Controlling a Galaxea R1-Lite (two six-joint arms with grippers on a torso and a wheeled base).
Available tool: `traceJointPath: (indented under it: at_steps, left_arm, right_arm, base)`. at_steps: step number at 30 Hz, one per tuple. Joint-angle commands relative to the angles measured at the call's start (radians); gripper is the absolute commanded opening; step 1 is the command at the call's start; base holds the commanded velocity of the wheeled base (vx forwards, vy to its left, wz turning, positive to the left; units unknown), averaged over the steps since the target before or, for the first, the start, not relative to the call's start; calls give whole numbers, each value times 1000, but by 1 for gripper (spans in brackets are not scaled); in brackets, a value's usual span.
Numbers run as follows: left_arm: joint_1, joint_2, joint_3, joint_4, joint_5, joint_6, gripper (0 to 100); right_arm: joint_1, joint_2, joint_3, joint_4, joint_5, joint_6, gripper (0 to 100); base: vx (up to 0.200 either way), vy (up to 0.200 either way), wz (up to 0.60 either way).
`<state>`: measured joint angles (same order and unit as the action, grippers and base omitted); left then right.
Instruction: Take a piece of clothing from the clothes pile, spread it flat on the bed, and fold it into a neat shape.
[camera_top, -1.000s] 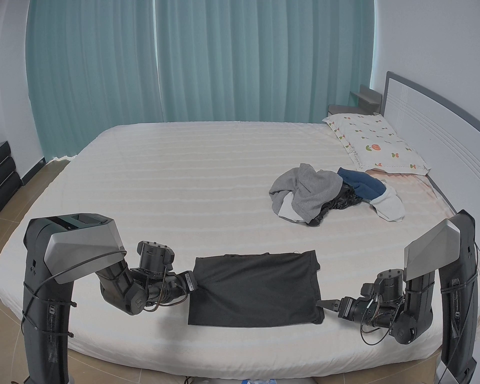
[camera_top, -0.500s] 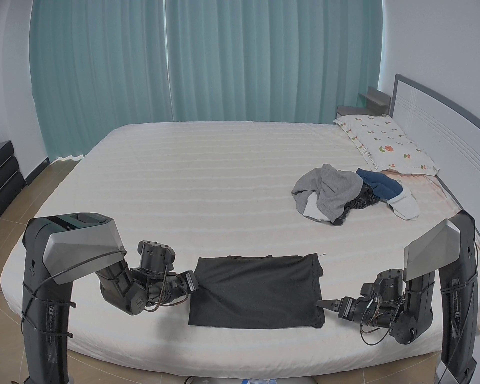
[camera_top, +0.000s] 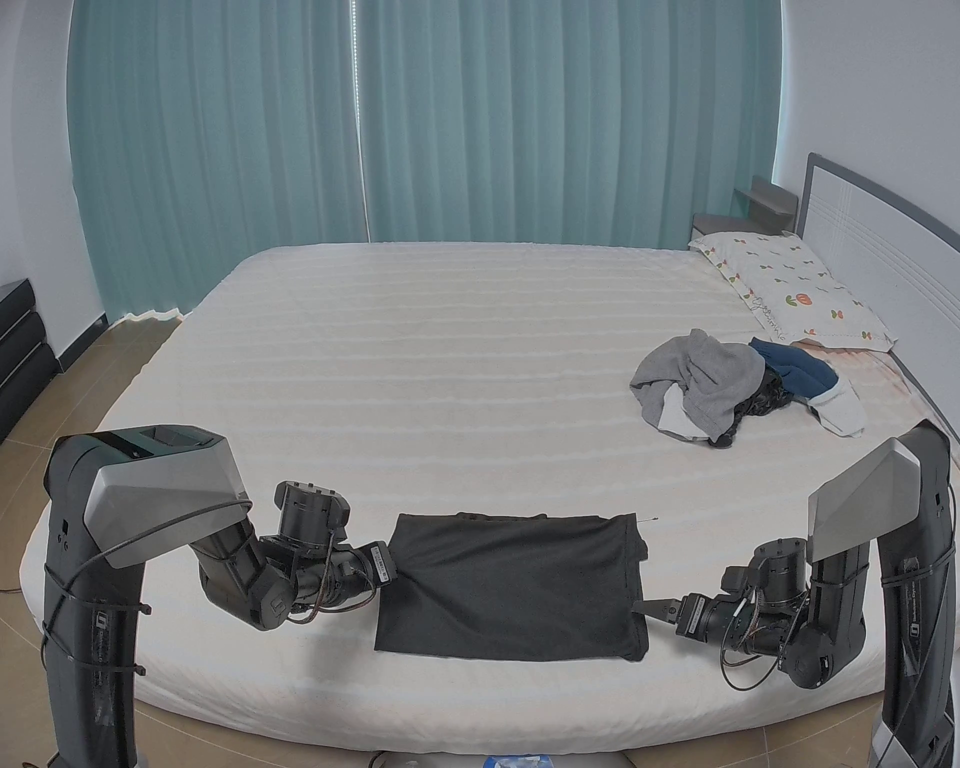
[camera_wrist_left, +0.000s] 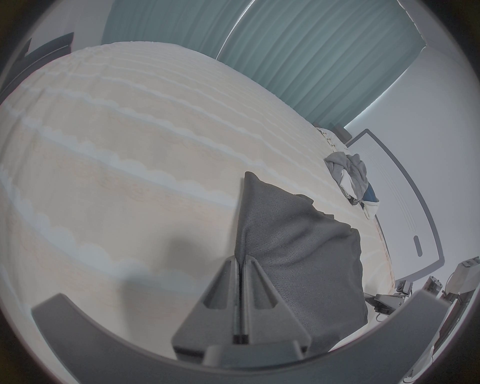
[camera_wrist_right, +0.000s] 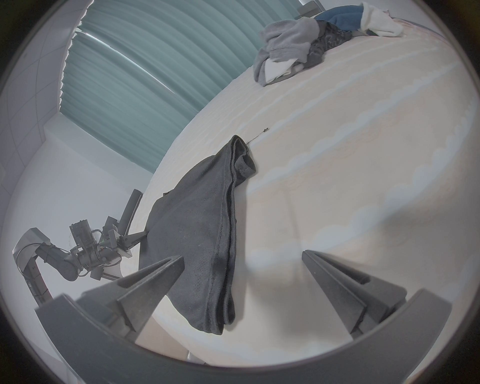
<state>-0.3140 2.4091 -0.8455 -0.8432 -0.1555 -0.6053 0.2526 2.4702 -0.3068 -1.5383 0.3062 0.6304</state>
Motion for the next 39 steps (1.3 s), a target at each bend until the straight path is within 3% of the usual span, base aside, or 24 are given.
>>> traceJointPath:
  at_steps: [1,18,35,36,39]
  left_arm:
    - [0,-1,2,0,1,-1,0]
    - [-8,-13,19,1,2,-1,0]
    - [-11,-47,66,1,1,-2,0]
    - [-14,-47,66,1,1,-2,100]
    - [-16,-47,66,0,1,-2,100]
  right_arm:
    - [1,-1,0,0,1,0,100]
    - [-1,-1,0,0,1,0,100]
    - [-1,-1,0,0,1,0,100]
    - [-1,-1,0,0,1,0,100]
    - [-1,-1,0,0,1,0,100]
  base:
    - [0,200,0]
    - [0,200,0]
    - [0,0,0]
    - [0,0,0]
    - [0,0,0]
